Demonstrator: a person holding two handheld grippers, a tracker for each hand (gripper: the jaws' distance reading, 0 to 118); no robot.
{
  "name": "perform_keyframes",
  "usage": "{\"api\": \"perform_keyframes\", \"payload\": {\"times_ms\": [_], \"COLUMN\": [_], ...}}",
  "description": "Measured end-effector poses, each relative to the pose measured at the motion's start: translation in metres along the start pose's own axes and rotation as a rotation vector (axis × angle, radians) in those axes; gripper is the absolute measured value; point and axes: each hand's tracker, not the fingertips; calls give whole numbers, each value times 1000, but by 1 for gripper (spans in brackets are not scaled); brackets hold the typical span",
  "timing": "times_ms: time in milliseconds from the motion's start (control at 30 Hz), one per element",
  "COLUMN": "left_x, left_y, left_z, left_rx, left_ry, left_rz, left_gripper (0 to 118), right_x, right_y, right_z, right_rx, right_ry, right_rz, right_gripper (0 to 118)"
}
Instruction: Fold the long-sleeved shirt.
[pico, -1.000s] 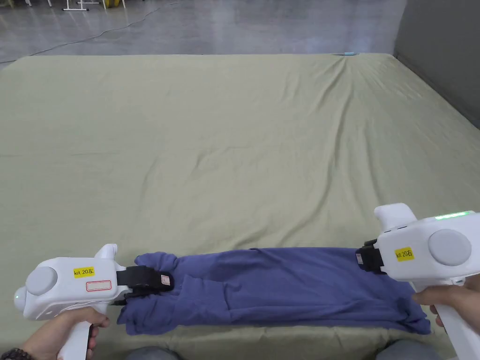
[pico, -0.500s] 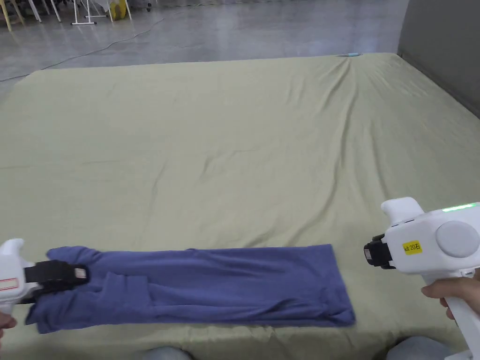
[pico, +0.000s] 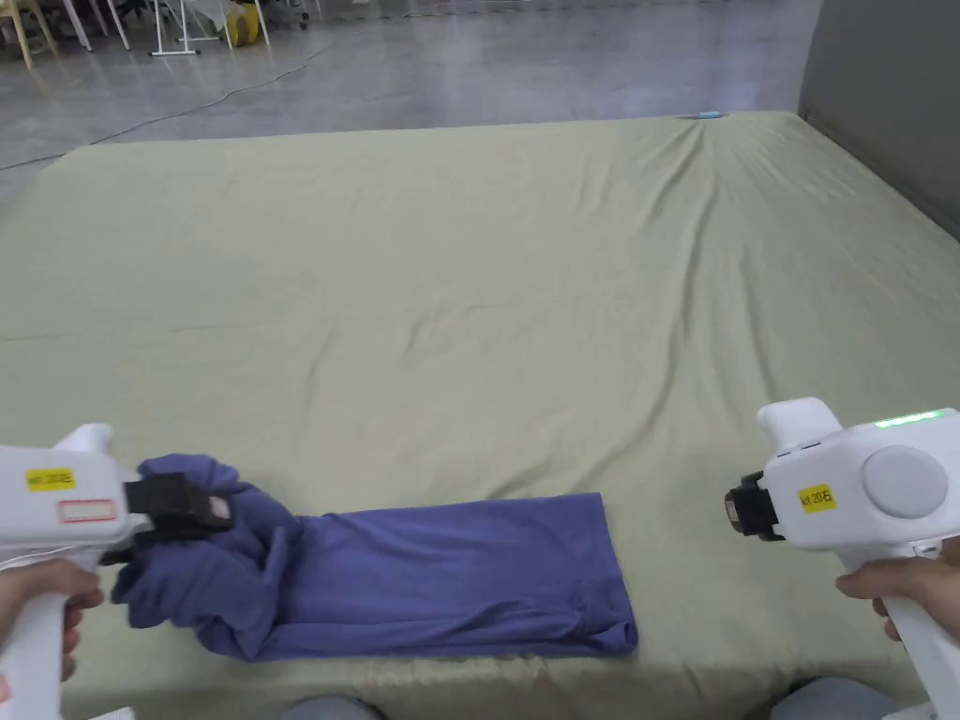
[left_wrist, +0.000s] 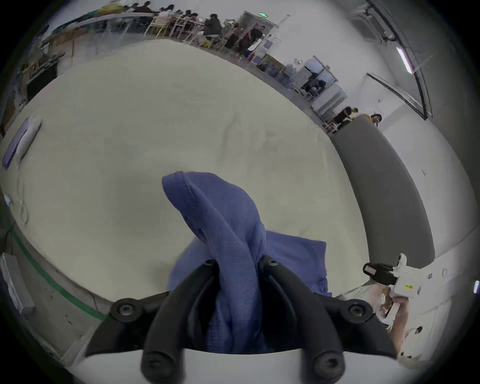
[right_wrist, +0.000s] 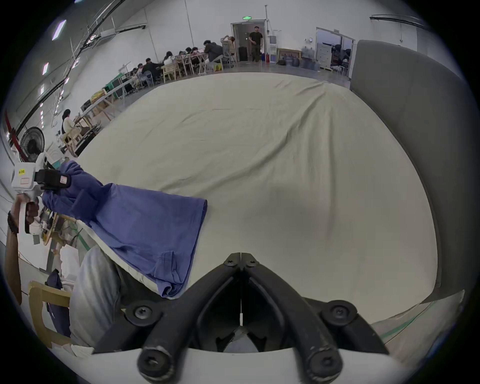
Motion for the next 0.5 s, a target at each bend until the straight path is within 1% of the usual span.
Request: {"api": "perform_keyframes", "payload": {"times_ms": [133, 200, 300, 367, 500], "left_x": [53, 74, 104, 113, 124], "left_y": [-9, -18, -32, -42, -51], "left_z": [-42, -67, -107, -124, -145], "left_rx": [-51, -96, -160, -172, -207], "left_ry": [-18, -39, -10, 6, -36], "left_rz": [-25, -64, -123, -101, -92], "left_gripper": [14, 14, 14, 14, 14], "right_x": [5, 7, 10, 12, 14], "right_y": [-2, -3, -4, -5, -6], "right_z": [-2, -3, -4, -3, -3], "right_rx": [-5, -9, -11, -8, -8], "right_ry": [-10, -19, -27, -28, -31], "right_rz": [-3, -1, -5, -10, -16], "right_gripper": [0, 0, 0, 0, 0]}}
